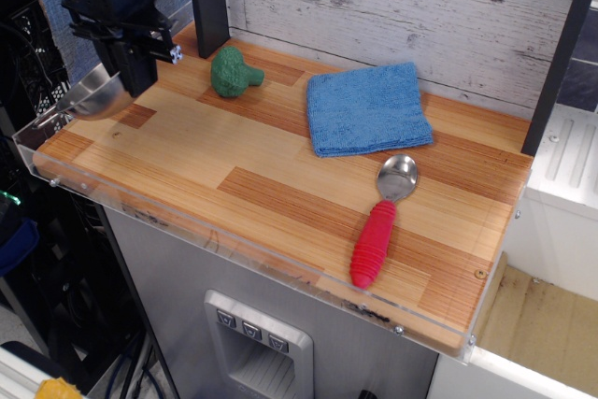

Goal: Move metal bowl to lower left corner

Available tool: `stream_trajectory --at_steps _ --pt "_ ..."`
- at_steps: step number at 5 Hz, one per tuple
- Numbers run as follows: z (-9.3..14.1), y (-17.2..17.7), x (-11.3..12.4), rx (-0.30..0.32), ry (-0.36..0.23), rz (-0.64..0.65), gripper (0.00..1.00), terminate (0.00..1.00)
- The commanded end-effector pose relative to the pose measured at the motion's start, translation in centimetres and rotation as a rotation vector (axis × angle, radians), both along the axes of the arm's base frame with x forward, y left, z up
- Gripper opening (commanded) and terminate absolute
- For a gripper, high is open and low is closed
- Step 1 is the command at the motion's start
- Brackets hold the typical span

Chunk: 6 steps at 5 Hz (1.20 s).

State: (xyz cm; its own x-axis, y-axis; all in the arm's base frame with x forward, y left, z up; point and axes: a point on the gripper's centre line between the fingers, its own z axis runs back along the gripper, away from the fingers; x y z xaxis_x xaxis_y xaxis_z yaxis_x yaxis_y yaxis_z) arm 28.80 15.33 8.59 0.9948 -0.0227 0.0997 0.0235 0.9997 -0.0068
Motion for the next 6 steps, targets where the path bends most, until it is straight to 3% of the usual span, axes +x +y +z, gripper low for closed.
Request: stream_trajectory --at_steps 1,3,5,6 --pt "-0.6 -0.3 1.4 0.084 -0.018 -0.060 0.00 0.00" --pt "-2.7 0.0 2.3 0.127 0.018 -0.078 0.00 0.00" --pt "-3.7 0.1 1.8 0.159 0.051 -0.088 0.00 0.00" --pt "-3.8 0.1 1.5 0.147 0.069 -0.081 0.00 0.00"
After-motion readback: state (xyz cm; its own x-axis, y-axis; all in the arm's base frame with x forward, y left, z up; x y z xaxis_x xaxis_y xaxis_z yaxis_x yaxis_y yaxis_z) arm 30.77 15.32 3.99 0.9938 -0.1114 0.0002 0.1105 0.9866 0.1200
